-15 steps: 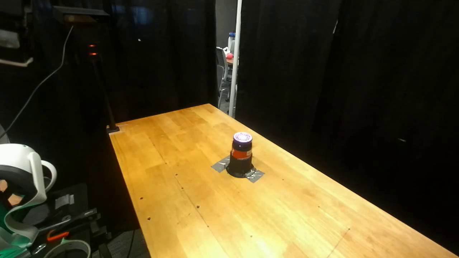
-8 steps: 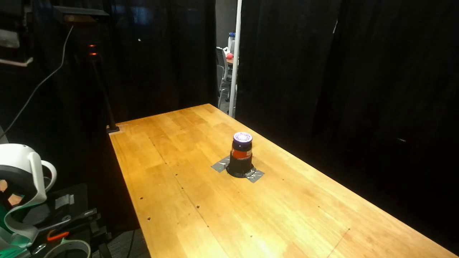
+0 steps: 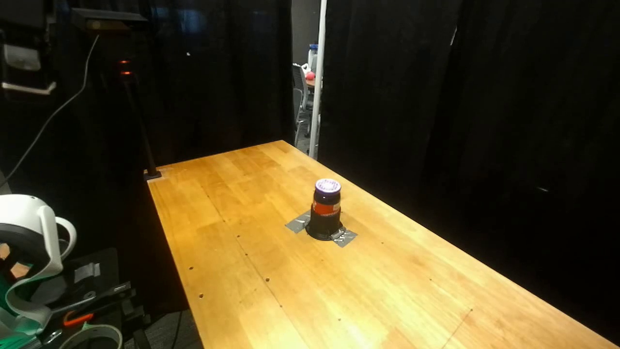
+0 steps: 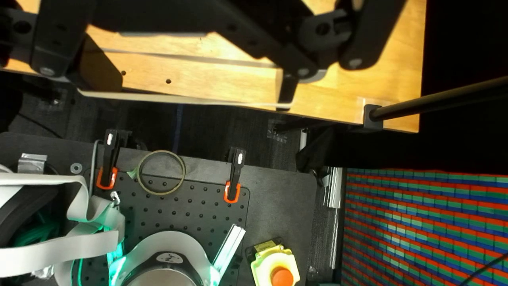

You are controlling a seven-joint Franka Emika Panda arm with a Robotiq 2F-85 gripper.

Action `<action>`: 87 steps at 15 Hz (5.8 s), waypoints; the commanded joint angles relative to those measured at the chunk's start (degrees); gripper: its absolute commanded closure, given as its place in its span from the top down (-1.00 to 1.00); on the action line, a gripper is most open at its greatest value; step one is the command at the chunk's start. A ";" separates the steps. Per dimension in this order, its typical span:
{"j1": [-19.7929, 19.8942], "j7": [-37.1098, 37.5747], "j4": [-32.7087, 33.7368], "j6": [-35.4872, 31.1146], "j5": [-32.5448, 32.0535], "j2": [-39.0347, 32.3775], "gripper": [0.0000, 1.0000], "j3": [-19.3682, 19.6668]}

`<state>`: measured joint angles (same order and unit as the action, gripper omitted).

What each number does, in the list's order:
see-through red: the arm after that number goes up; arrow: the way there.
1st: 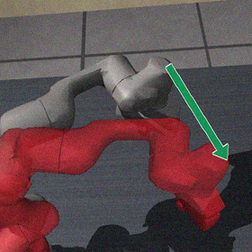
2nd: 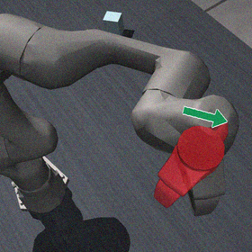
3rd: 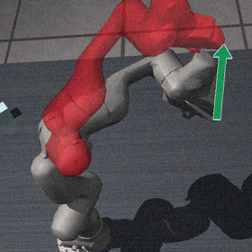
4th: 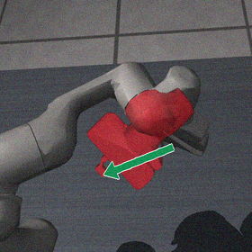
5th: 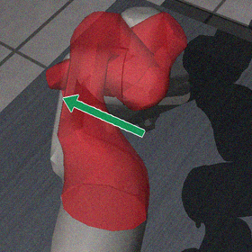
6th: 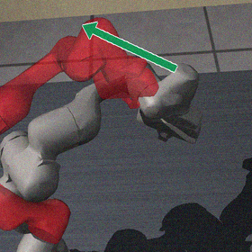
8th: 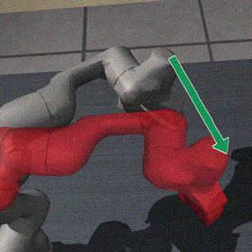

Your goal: Put the rubber band around the jar.

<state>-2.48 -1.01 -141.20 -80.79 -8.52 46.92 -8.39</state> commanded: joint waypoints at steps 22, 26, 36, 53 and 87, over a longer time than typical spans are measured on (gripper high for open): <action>-7.14 32.53 43.26 -35.47 -9.04 -64.71 1.00 1.26; -8.60 33.12 44.41 -40.44 -9.58 -68.83 1.00 4.05; -12.74 37.28 49.02 -46.19 -12.46 -78.58 1.00 10.32; -13.35 37.76 49.56 -48.65 -10.73 -84.78 1.00 13.21; -13.60 39.80 13.13 -69.18 -9.05 -61.38 -0.02 11.47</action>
<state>-14.77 36.67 -117.88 -142.51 -14.44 -22.41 2.17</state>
